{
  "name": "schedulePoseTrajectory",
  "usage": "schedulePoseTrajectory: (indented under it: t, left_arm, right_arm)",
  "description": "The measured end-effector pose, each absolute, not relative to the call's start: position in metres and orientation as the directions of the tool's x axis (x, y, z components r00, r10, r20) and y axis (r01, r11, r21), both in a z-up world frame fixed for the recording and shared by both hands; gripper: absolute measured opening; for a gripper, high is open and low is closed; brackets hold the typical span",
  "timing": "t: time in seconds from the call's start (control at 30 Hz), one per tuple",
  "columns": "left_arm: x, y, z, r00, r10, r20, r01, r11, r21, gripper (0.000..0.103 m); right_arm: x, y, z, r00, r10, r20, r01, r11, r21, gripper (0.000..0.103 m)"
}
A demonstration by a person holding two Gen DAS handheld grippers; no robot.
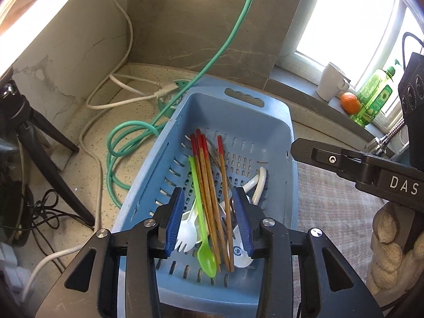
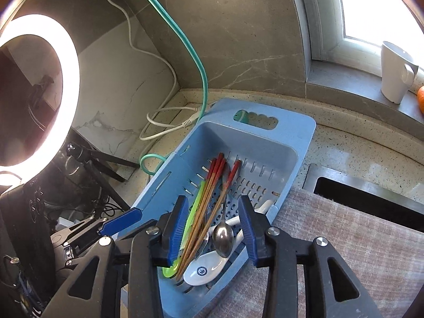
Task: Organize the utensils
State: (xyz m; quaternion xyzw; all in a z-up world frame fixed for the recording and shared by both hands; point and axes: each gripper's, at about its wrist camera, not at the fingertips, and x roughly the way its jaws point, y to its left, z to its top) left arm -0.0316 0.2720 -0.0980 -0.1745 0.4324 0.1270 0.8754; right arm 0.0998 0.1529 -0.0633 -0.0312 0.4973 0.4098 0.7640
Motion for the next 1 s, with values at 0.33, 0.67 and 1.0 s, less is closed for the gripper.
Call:
schedulePoseTrajectory:
  t: [0.33, 0.67, 1.0]
  left_arm:
    - [-0.041, 0.257, -0.091, 0.583, 0.093, -0.807, -0.393, 0.901, -0.180, 0.052]
    - [-0.067, 0.215, -0.062, 0.603, 0.163, -0.781, -0.461, 0.870, -0.174, 0.069]
    - [-0.104, 0.167, -0.037, 0.607, 0.245, -0.756, -0.541, 0.824, -0.168, 0.074]
  right_arm:
    - [0.094, 0.132, -0.053, 0.191, 0.595, -0.781, -0.672, 0.659, 0.337, 0.047]
    - [0.076, 0.092, -0.030, 0.177, 0.629, -0.757, -0.747, 0.587, 0.313, 0.060]
    - [0.055, 0.030, -0.006, 0.236, 0.649, -0.723, -0.800, 0.553, 0.235, 0.074]
